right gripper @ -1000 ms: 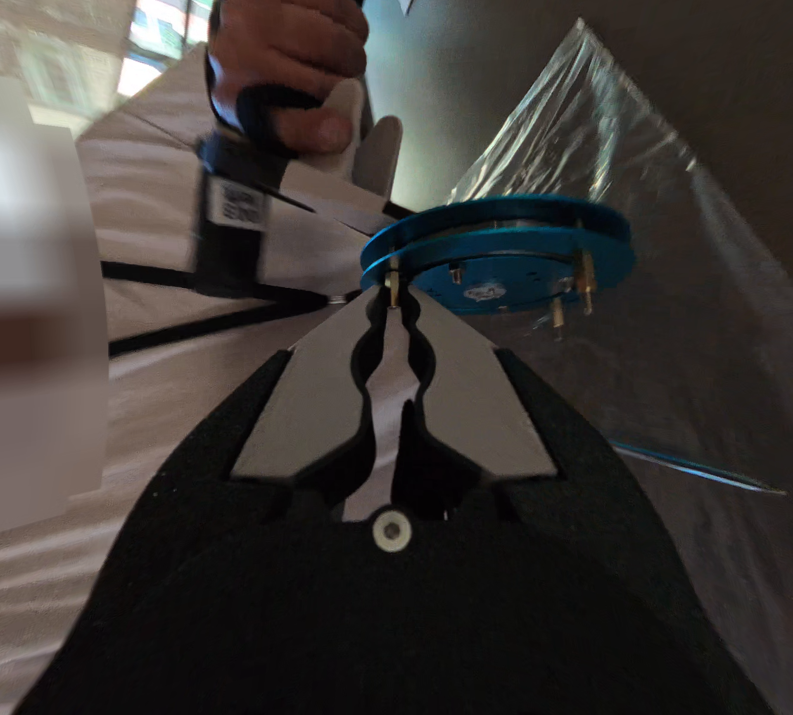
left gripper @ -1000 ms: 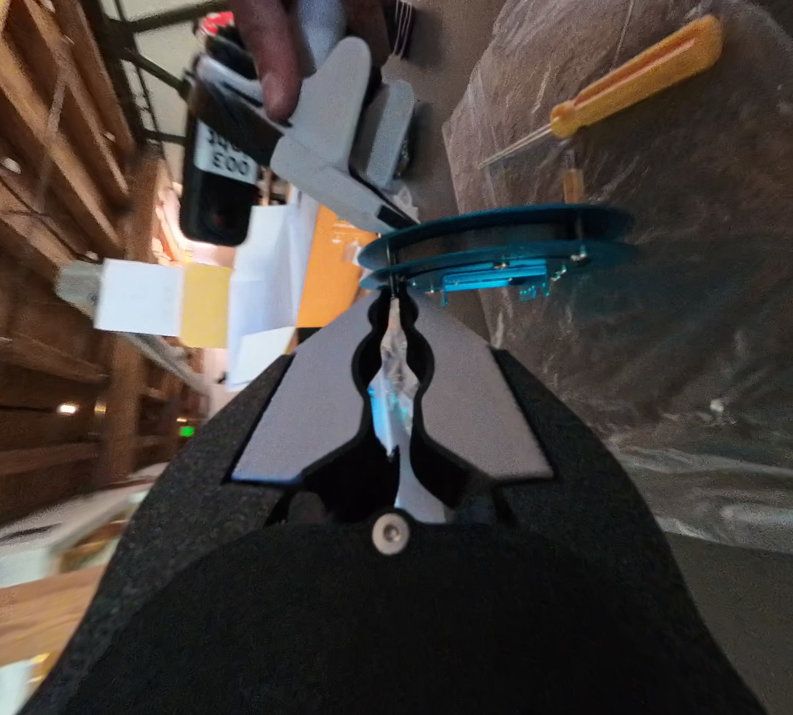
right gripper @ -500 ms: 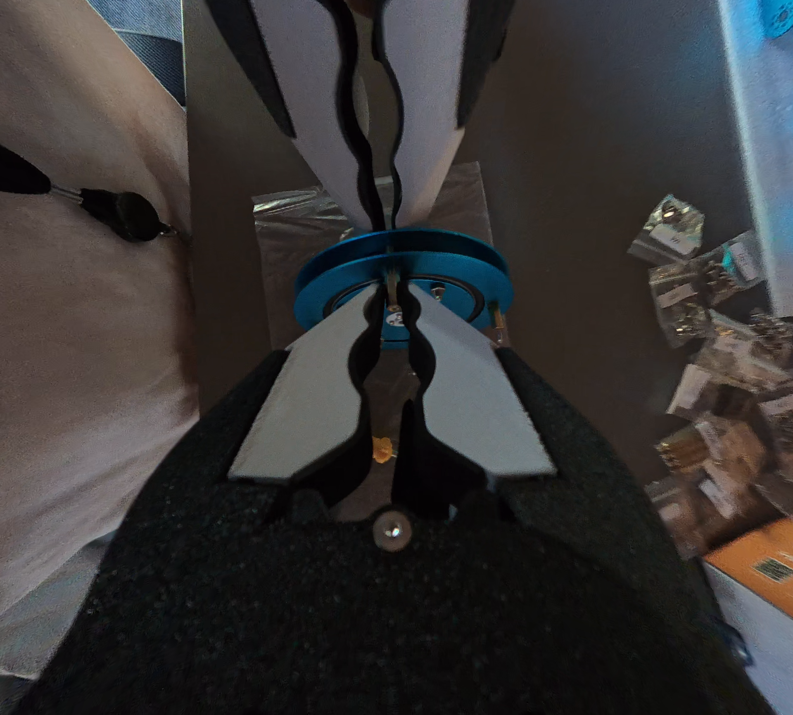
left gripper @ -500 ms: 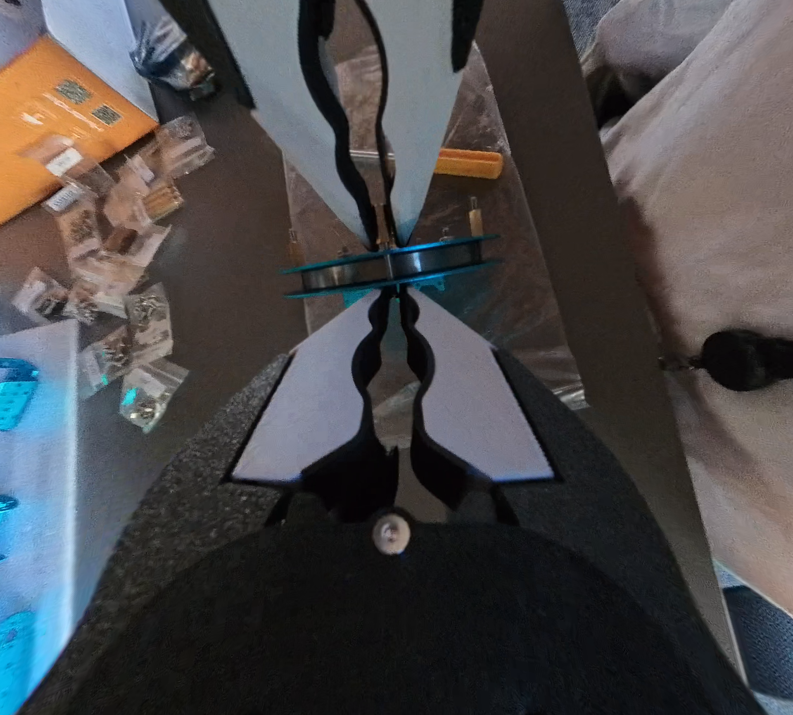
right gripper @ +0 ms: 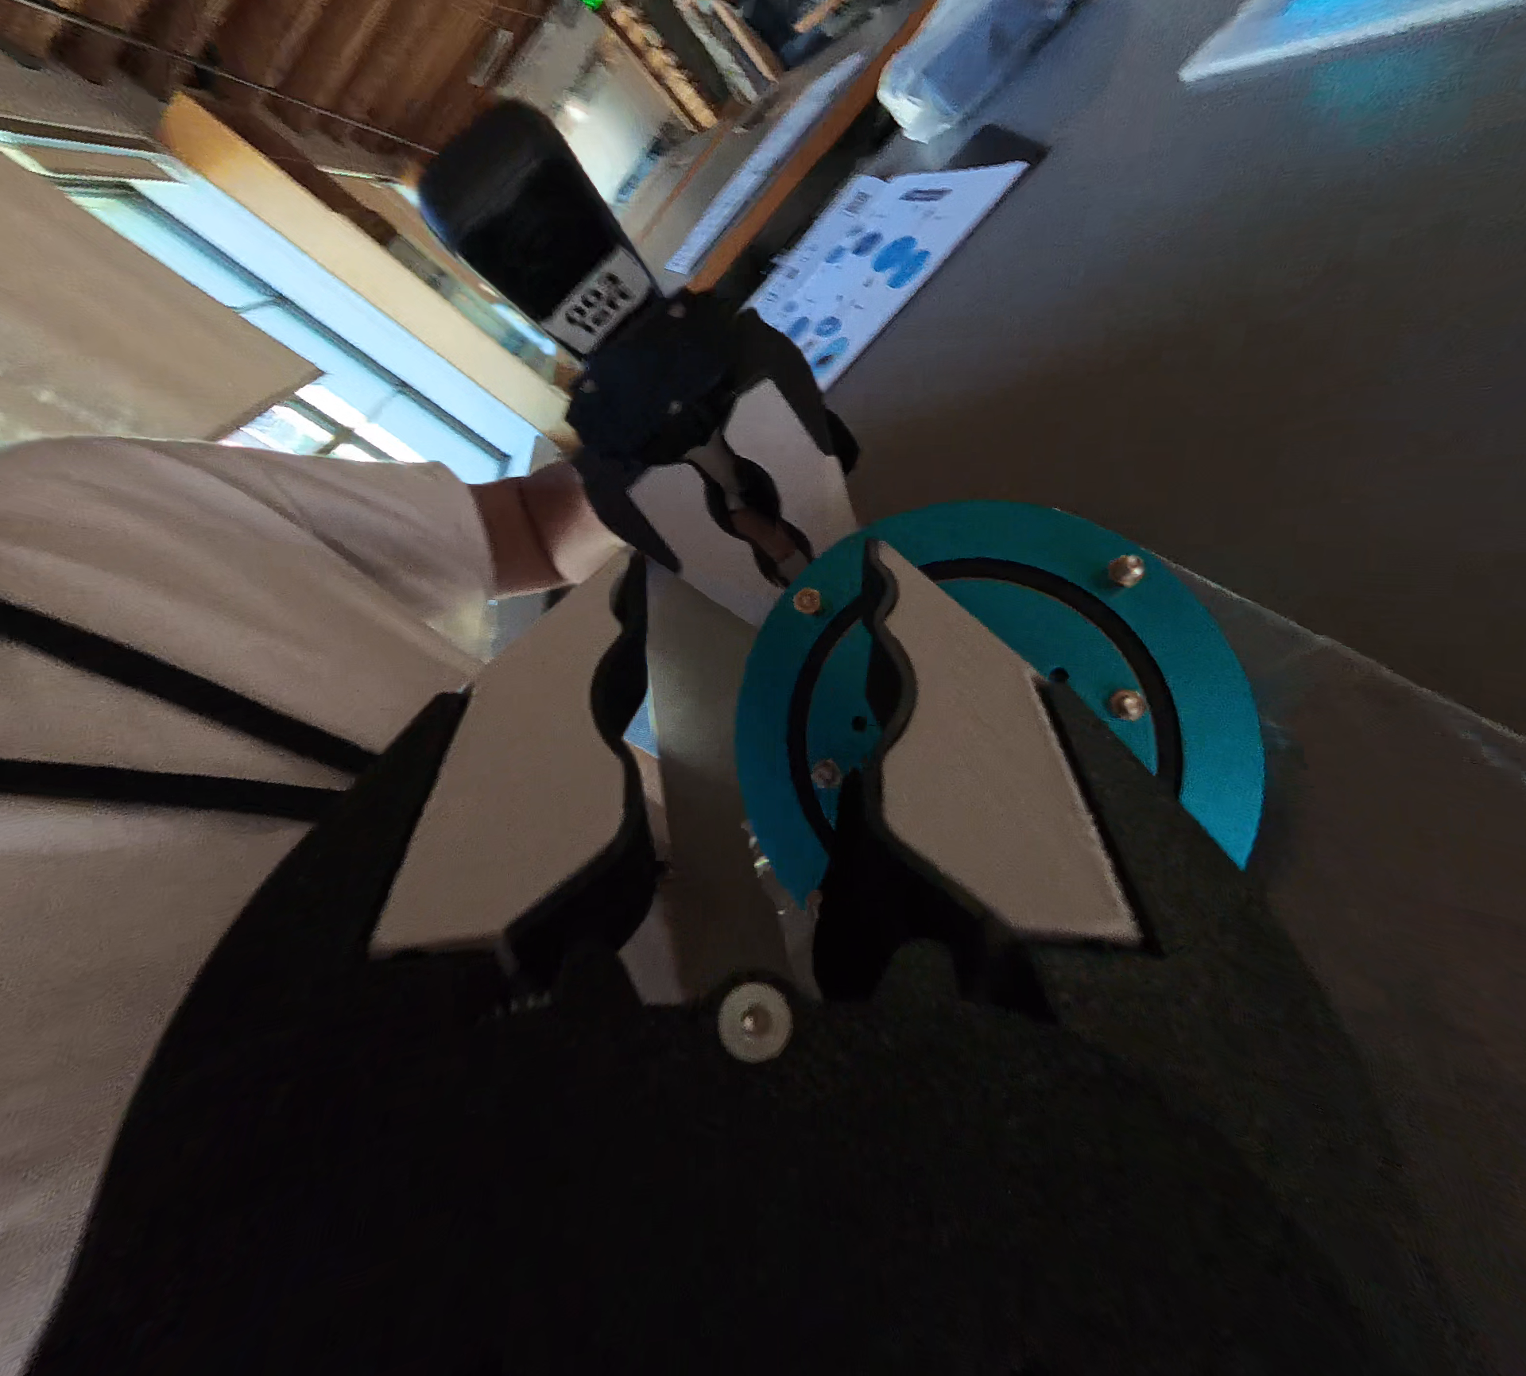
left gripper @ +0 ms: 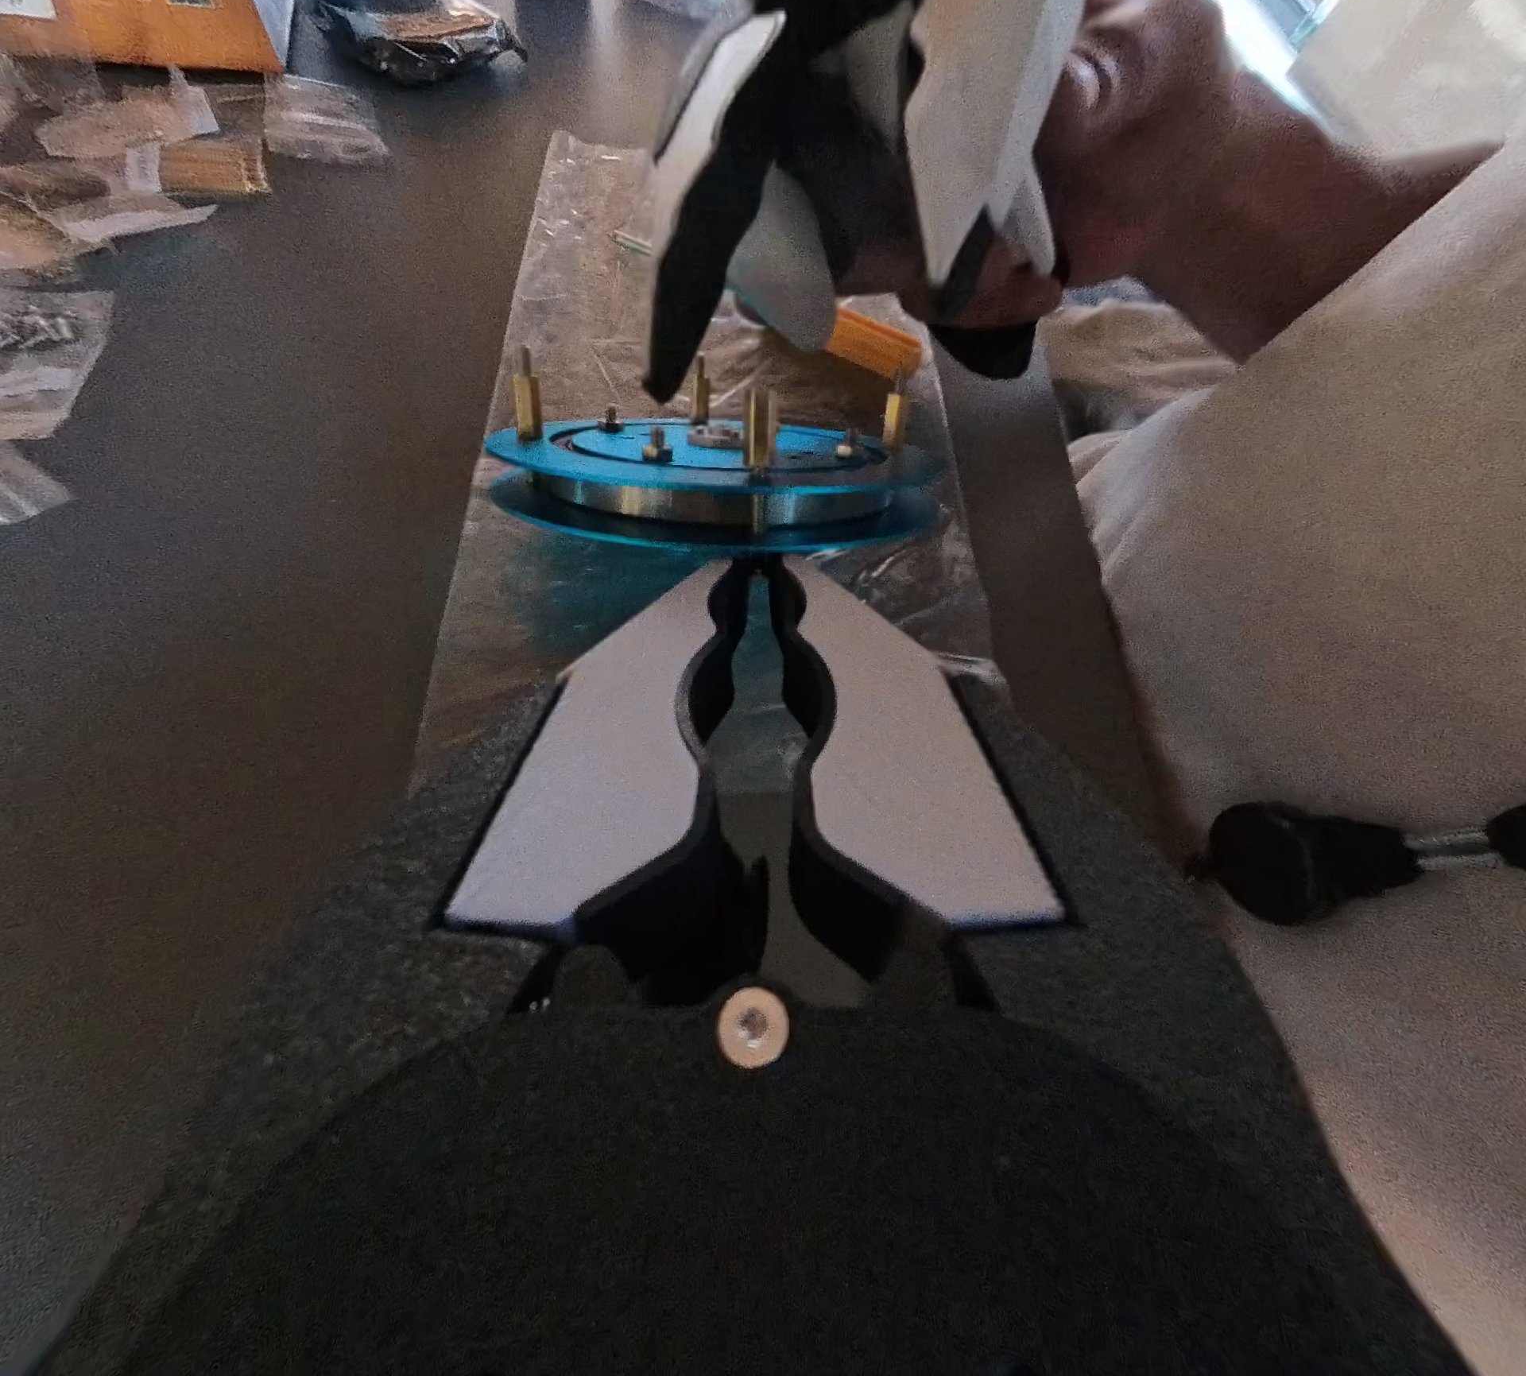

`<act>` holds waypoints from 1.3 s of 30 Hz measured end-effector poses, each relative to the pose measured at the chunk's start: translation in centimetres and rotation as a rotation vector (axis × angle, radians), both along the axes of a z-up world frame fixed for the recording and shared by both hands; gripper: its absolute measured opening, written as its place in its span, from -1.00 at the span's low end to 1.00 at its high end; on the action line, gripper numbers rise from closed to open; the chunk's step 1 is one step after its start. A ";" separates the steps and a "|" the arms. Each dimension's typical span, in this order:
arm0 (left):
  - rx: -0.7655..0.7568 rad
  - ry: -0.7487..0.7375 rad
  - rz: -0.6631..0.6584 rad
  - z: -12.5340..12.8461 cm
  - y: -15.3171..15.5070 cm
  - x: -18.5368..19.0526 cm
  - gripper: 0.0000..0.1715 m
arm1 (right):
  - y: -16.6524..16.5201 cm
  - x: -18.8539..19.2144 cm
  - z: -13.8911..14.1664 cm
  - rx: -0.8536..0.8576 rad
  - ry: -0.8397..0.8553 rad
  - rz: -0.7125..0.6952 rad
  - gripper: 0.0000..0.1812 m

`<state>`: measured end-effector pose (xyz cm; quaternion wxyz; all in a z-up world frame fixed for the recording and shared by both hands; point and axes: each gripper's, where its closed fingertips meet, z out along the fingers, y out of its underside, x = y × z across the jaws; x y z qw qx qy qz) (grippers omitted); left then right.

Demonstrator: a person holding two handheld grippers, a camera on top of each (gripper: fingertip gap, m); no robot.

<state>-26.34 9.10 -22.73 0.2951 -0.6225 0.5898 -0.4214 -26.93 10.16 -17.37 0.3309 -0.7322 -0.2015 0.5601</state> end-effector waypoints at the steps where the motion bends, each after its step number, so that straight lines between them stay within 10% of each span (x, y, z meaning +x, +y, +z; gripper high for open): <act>1: -0.038 -0.019 -0.001 0.1 -0.2 0.1 -0.96 | 0.0 -0.3 -0.6 0.003 -0.038 -0.015 -0.46; 19: -0.263 -0.132 -0.017 0.7 -0.2 0.2 -0.96 | -1.2 -0.1 -0.9 0.339 -0.236 -0.217 -0.47; 39: -0.247 -0.126 -0.016 0.6 -0.3 0.1 -0.96 | -1.0 0.1 -1.0 0.316 -0.240 -0.183 -0.75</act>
